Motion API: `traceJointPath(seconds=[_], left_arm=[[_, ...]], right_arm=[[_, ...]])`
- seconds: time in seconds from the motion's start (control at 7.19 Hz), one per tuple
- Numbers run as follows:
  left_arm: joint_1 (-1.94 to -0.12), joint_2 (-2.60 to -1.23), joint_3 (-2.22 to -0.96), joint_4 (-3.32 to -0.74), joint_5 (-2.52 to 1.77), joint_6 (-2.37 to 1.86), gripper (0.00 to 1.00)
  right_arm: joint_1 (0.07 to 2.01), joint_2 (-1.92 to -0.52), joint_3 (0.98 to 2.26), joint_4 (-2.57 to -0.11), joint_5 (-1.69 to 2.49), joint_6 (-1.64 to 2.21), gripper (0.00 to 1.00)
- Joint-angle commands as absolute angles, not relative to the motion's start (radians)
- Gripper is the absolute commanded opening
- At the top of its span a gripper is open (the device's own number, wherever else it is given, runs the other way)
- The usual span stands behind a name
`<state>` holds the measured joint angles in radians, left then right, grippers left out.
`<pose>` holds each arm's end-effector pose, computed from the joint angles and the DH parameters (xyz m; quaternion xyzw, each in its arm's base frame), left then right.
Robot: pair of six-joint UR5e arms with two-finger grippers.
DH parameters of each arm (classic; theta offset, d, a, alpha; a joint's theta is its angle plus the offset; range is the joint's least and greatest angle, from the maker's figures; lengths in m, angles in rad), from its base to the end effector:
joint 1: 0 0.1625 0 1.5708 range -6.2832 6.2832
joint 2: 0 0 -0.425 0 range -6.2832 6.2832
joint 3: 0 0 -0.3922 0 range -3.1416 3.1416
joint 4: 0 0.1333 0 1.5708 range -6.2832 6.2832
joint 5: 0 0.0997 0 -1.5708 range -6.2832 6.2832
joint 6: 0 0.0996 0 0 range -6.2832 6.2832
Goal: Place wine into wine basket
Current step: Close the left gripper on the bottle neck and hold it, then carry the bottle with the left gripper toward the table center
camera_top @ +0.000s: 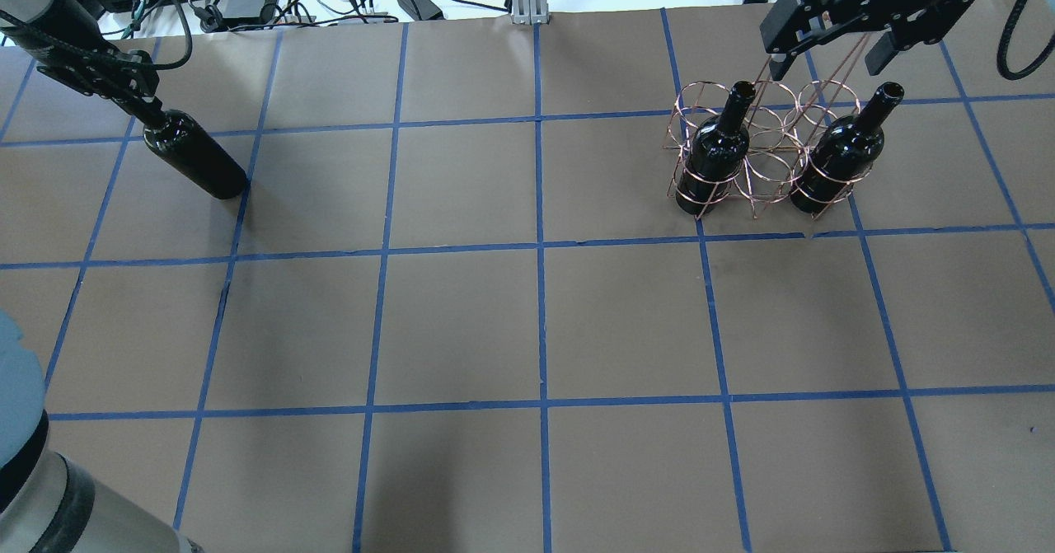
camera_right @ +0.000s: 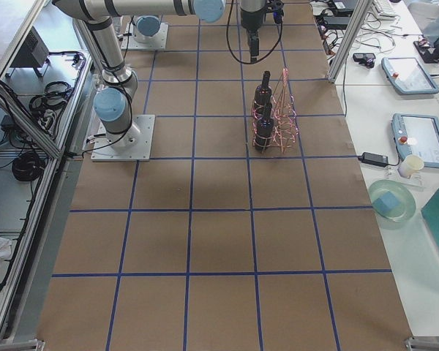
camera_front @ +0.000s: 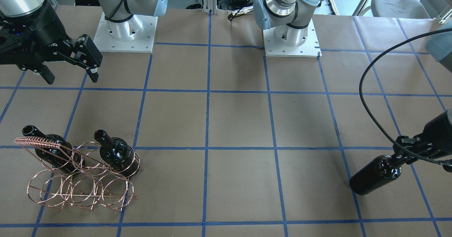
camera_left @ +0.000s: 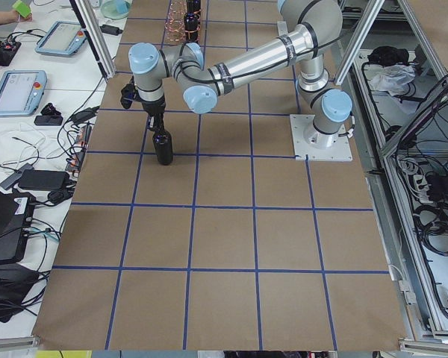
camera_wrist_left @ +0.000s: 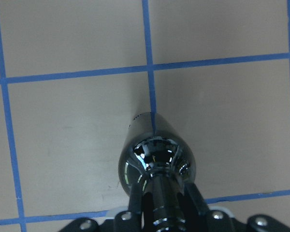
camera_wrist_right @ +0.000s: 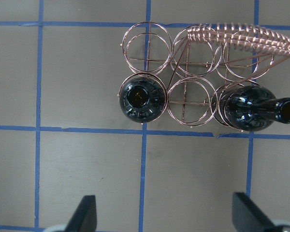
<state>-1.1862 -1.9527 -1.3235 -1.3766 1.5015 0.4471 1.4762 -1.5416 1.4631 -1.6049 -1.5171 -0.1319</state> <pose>0.1148 -0.6574 0.4110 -0.0322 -0.9984 0.0412 0.0196 0.0895 -0.5244 0.5305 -0.0201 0.9979 -0.0589 0.0203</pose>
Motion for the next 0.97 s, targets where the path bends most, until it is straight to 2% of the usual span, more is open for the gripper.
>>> traceJointPath(seconds=[0.0, 0.42, 0.83], left_arm=[[-1.254, -1.899, -1.322, -1.417, 1.494, 0.326, 0.00], [-1.457, -1.833, -1.345, -1.468, 1.473, -0.001, 0.00], [-1.587, -1.763, -1.446, -1.457, 1.419, -0.194, 0.00]], right_arm=[[1.476, -1.542, 1.465, -1.603, -1.517, -0.132, 1.00], [1.476, -1.542, 1.466, -1.605, -1.519, -0.132, 1.00], [1.476, -1.540, 1.466, -1.603, -1.520, -0.132, 1.00]])
